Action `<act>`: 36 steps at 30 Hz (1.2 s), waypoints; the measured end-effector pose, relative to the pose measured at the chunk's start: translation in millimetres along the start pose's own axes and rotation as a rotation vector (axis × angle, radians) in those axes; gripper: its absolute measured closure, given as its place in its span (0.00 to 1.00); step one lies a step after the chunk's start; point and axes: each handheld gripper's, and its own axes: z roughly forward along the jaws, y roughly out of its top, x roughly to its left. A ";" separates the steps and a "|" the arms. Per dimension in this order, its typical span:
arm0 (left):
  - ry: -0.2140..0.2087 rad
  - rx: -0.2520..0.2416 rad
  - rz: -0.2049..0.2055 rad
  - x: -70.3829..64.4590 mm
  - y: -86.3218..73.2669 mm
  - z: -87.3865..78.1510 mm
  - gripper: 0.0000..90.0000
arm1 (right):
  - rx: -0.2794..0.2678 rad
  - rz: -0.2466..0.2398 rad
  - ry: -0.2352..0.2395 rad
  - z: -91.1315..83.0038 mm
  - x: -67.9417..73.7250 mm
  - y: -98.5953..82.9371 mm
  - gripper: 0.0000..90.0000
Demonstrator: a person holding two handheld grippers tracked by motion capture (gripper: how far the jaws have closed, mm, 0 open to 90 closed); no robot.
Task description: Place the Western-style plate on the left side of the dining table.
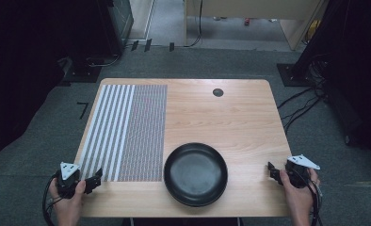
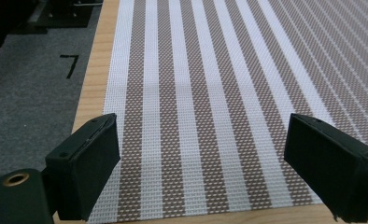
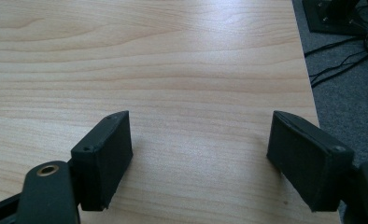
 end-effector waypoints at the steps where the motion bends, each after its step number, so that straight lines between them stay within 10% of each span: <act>1: 0.005 -0.003 0.003 -1.1 0.5 -0.5 0.11 | 0.000 0.000 -0.001 0.1 0.1 0.0 0.23; 36: -0.158 -0.065 0.044 -70.7 22.8 -9.7 0.11 | -0.091 0.049 0.101 -17.4 33.4 16.6 0.24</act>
